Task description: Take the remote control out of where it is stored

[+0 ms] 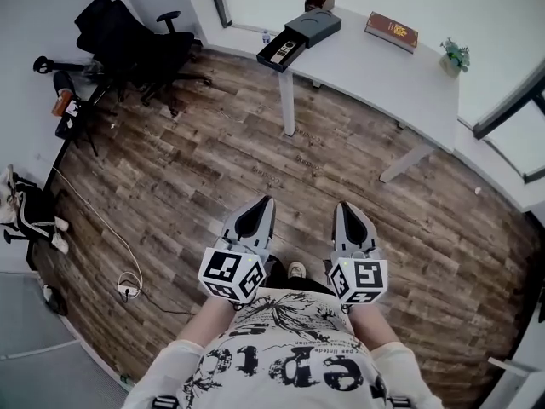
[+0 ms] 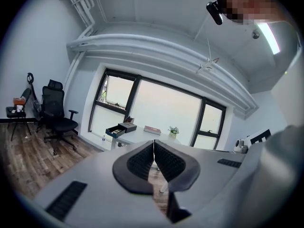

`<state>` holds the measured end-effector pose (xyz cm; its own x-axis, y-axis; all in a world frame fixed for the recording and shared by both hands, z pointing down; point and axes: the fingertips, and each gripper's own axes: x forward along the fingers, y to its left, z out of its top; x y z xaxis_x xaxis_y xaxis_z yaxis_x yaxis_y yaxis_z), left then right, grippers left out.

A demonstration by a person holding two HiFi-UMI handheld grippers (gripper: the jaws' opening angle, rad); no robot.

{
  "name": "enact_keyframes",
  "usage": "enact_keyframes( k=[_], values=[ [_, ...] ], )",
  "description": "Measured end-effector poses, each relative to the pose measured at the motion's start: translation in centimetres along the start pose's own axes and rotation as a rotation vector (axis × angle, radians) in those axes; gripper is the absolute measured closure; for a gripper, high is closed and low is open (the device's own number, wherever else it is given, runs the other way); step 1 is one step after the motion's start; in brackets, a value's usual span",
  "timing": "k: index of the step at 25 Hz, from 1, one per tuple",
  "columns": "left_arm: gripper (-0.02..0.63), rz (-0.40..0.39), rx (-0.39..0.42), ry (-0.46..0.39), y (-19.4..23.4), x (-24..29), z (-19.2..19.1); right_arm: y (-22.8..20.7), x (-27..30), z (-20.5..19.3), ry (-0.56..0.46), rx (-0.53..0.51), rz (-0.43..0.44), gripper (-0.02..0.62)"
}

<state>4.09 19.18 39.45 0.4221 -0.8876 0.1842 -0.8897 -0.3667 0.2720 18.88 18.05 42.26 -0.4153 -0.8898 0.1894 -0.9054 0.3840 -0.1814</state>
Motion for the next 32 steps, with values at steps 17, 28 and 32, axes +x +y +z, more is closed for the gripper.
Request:
enact_keyframes(
  k=[17,28,32],
  values=[
    [0.594,-0.067,0.0,-0.044,17.1,17.0,9.7,0.6,23.4,6.4,-0.021,-0.056,-0.054,0.594],
    [0.594,-0.142,0.014,-0.038,27.0,26.1,15.0,1.7,37.7,9.3,-0.009,-0.045,-0.085,0.594],
    [0.594,-0.132,0.026,-0.001,28.3,29.8,14.3,-0.5,41.0,9.3,0.011,-0.039,-0.098,0.594]
  ],
)
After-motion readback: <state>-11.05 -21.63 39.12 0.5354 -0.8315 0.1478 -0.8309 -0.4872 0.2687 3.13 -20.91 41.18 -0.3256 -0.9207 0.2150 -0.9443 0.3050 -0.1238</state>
